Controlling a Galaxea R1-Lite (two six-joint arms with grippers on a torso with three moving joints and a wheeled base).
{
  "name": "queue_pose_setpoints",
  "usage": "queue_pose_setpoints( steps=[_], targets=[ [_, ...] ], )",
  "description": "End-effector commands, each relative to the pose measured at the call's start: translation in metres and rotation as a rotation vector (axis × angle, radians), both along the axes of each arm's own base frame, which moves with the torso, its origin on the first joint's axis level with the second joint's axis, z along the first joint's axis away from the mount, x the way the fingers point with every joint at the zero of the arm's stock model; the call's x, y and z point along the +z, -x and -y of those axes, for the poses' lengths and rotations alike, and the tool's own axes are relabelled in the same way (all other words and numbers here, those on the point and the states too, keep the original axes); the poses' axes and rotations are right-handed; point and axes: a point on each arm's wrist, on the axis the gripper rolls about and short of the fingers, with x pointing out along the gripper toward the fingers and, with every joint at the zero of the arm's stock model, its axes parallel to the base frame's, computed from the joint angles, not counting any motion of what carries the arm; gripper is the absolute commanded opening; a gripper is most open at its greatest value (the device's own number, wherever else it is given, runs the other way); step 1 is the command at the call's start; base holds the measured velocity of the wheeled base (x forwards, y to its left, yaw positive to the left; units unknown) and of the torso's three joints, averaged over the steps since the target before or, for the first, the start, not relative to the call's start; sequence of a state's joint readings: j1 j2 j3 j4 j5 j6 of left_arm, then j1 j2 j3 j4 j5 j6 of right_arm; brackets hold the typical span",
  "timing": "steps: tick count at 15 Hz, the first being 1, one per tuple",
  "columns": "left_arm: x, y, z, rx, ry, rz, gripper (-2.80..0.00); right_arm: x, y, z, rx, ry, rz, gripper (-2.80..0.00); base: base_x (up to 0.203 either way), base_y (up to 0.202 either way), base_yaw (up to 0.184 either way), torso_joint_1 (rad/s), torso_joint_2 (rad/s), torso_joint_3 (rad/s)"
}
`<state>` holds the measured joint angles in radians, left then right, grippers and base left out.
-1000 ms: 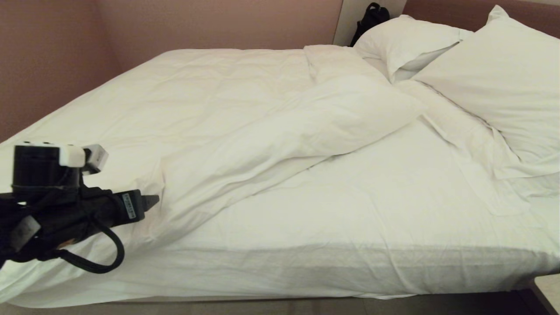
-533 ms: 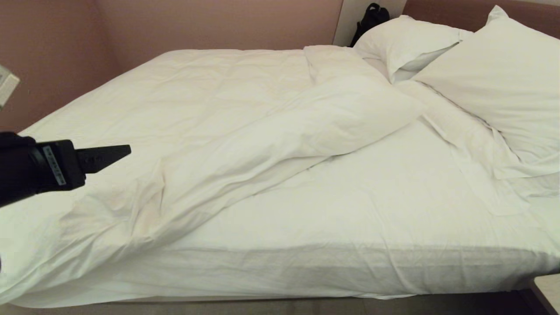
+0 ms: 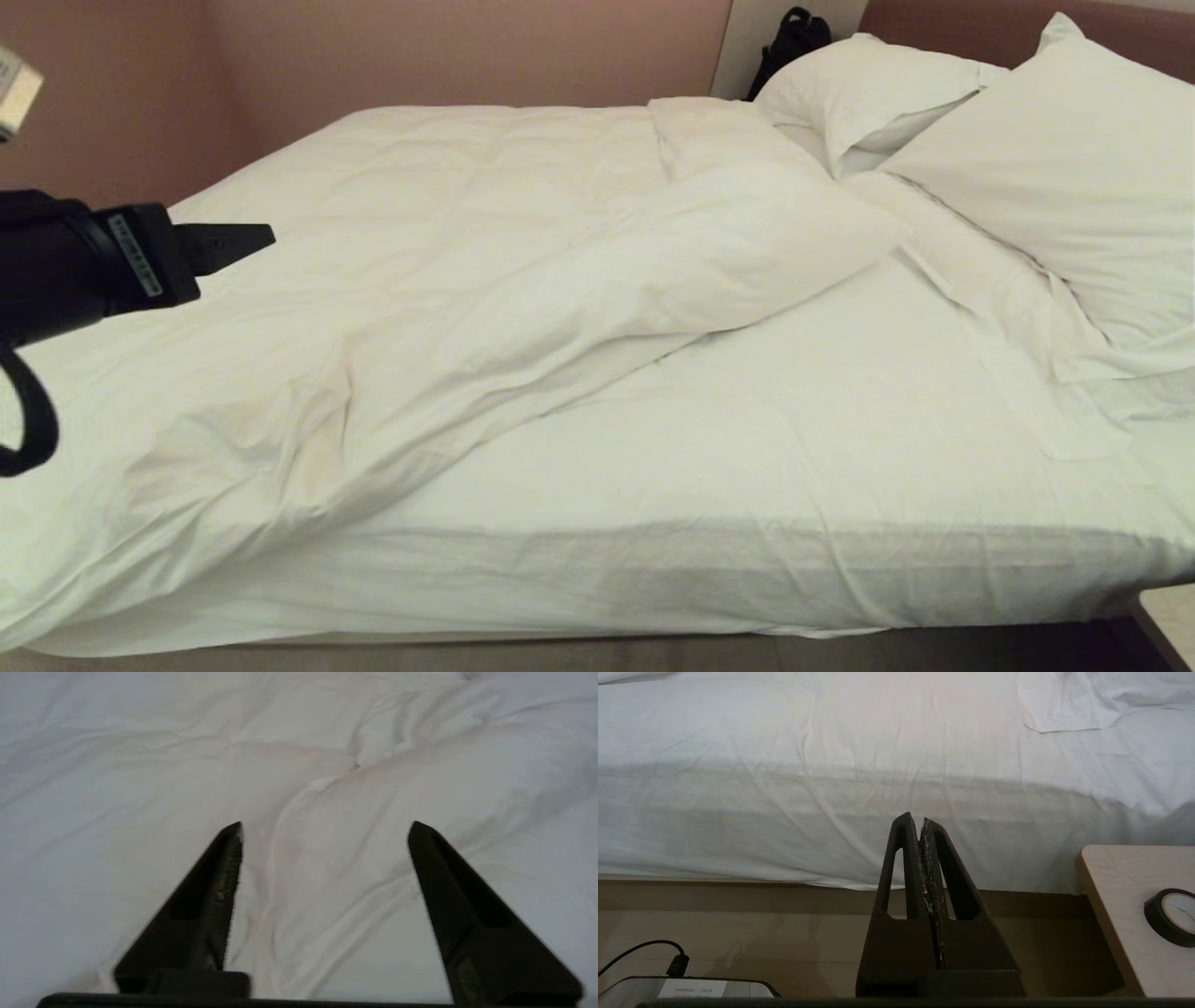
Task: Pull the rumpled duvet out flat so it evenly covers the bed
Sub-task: Flatten the corners of the folded blanket
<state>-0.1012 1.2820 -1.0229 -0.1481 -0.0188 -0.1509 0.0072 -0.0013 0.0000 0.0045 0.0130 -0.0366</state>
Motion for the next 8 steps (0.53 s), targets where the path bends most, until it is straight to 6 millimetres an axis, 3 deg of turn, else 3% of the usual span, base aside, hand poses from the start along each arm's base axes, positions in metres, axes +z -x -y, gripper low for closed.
queue_pose_setpoints(
  steps=[1, 4, 8],
  targets=[
    [-0.016, -0.03, -0.005, 0.038, 0.007, -0.056, -2.8, 0.0, 0.0, 0.0, 0.001, 0.002, -0.001, -2.8, 0.0, 0.0, 0.0, 0.0, 0.0, 0.0],
    [-0.033, -0.071, -0.011, 0.089, 0.093, -0.062, -2.8, 0.0, 0.0, 0.0, 0.001, 0.002, -0.001, -2.8, 0.0, 0.0, 0.0, 0.0, 0.0, 0.0],
    [-0.048, -0.103, -0.026, 0.158, 0.161, -0.084, -2.8, 0.0, 0.0, 0.0, 0.001, 0.002, -0.001, -2.8, 0.0, 0.0, 0.0, 0.0, 0.0, 0.0]
  ],
)
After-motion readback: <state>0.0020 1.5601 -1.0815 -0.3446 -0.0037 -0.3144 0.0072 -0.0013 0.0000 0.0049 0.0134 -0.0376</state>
